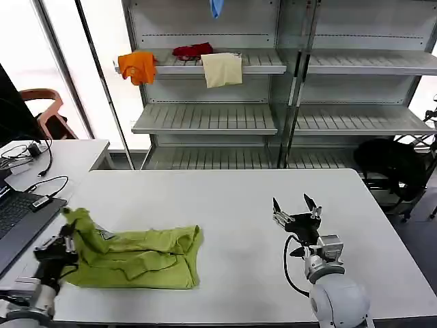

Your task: Fold and organize the clothes.

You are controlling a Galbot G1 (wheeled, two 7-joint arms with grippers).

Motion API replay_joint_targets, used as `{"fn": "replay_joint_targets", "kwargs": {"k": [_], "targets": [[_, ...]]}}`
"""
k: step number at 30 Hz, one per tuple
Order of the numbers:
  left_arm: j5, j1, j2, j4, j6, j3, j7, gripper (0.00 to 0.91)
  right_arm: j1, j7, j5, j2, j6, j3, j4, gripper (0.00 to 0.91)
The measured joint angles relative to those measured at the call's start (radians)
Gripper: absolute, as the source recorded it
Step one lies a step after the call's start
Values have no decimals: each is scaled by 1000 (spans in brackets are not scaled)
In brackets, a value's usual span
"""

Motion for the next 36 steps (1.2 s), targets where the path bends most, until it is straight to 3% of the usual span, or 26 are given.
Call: {"fn": "replay_joint_targets", "kwargs": {"k": [13, 26, 27, 28, 29, 36], "targets": [[40, -30, -39, -33, 72, 312, -39, 0, -1, -6, -20, 5, 12, 1, -15, 907], [87, -52, -76, 2, 110, 464, -73, 10, 5, -11, -28, 4, 20, -3, -35, 907], [90, -54, -80, 7, 113, 473, -76, 121, 5, -11, -29, 4, 20, -3, -35, 907], [92, -56, -83, 10, 116, 481, -78, 595, 5, -11, -29, 4, 20, -4, -35, 907], [96, -59, -86, 15, 120, 488, -81, 907, 5, -11, -30, 3, 20, -4, -35, 907], [123, -58, -107, 47, 137, 542, -108, 907, 4, -11, -33, 2, 20, -4, -35, 907]]}}
